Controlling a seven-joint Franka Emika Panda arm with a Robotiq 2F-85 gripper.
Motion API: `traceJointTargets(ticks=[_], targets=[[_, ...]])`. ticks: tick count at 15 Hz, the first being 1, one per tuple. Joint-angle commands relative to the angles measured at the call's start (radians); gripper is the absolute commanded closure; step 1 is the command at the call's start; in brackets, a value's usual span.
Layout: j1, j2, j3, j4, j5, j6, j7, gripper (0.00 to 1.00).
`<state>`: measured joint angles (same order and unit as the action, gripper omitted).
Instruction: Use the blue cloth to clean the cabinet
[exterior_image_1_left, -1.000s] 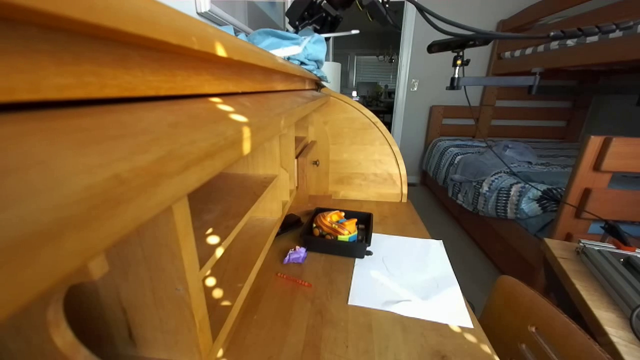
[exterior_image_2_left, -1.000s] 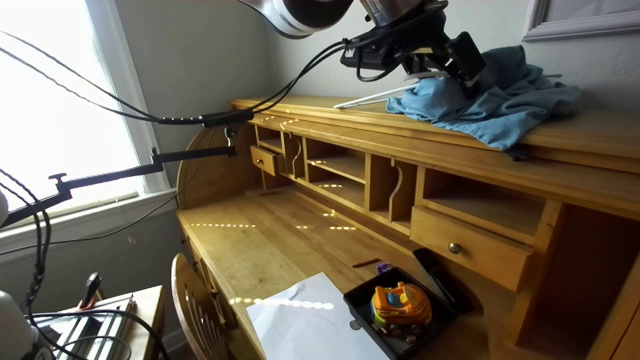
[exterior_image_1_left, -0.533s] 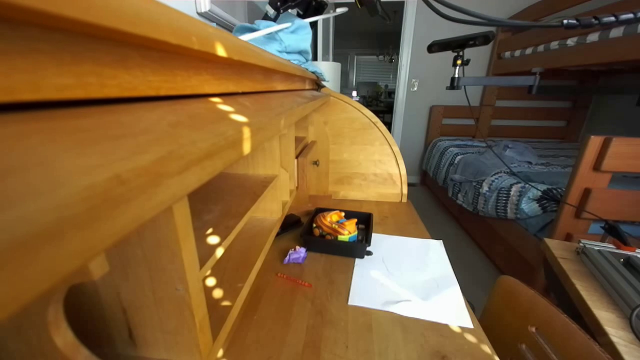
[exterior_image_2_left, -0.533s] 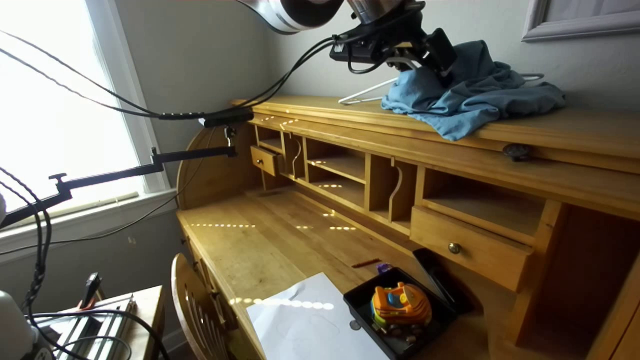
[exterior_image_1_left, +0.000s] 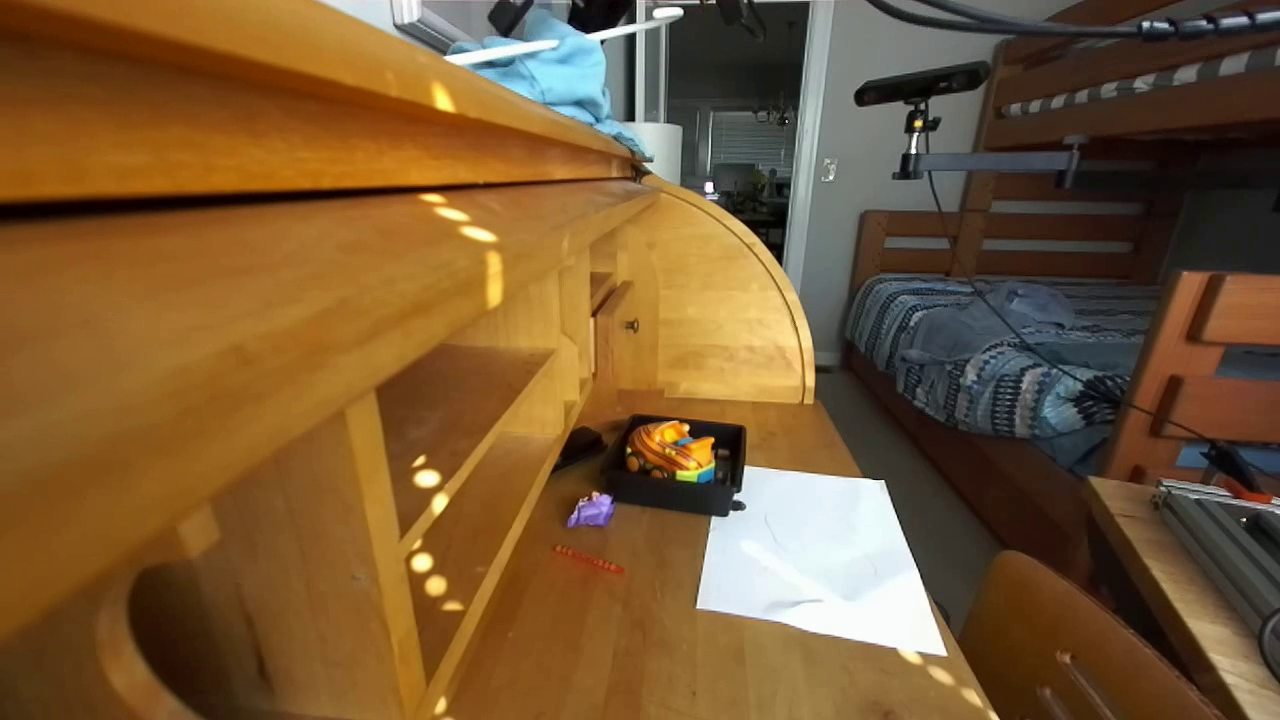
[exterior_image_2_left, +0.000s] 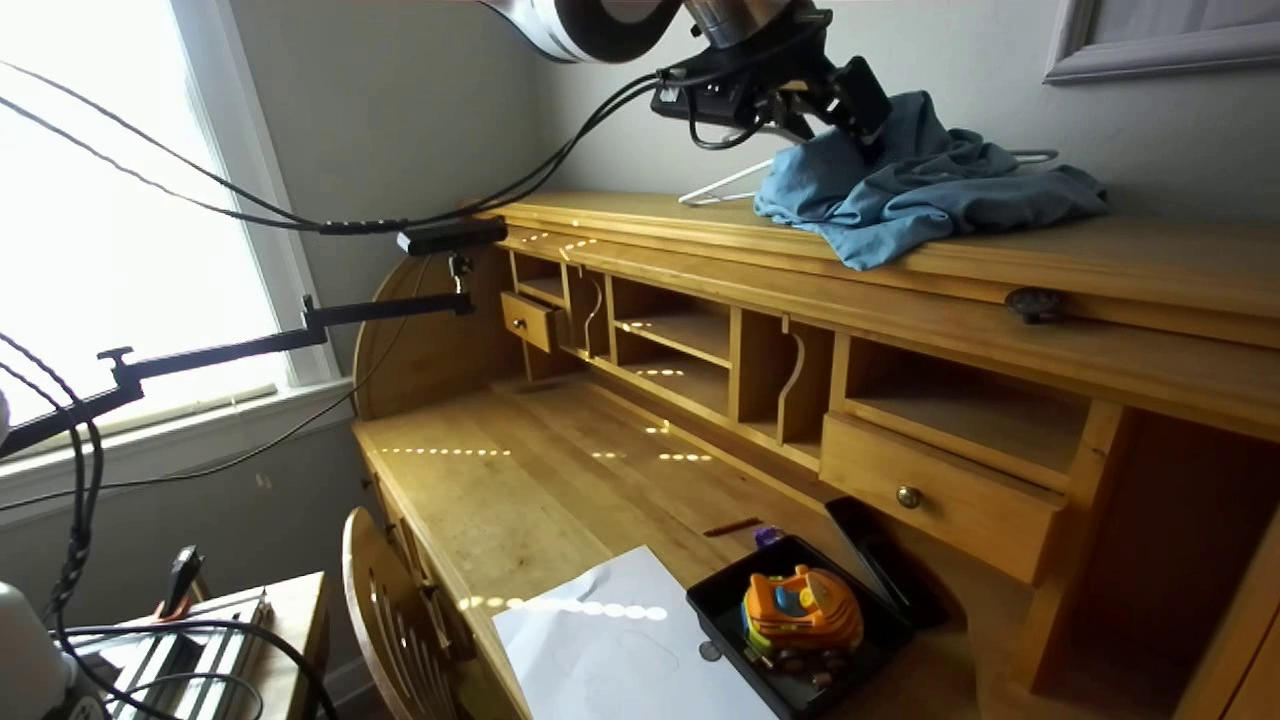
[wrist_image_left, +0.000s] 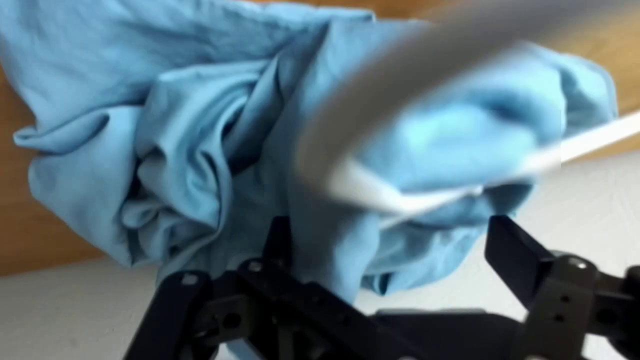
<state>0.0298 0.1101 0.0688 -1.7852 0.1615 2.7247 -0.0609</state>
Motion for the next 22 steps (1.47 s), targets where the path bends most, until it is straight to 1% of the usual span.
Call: traceJointTargets(ticks=[1,2,6,9,11,14,17,21,22], targets=[[-0.023,-0.066,0.004,0.001,0.118,0.078,-0.047,0.0],[-0.026,-0.083,0.0,-0.006,0.134,0.092,-0.048,0.0],[-0.042,-0.129,-0.053,-0.038,0.068,0.101,0.071,0.0],[-0.057,-0.123,-0.082,-0.043,0.051,0.091,0.13,0.0],[-0.059,-0.11,-0.092,-0.052,0.048,0.077,0.145,0.0],[-0.055,-0.076,-0.093,-0.055,0.047,0.033,0.158,0.0],[-0.049,-0.028,-0.085,-0.033,0.067,-0.03,0.152,0.0],[-0.046,0.039,-0.063,-0.001,0.098,-0.054,0.119,0.0],[-0.045,0.047,-0.06,0.003,0.094,-0.054,0.119,0.02]])
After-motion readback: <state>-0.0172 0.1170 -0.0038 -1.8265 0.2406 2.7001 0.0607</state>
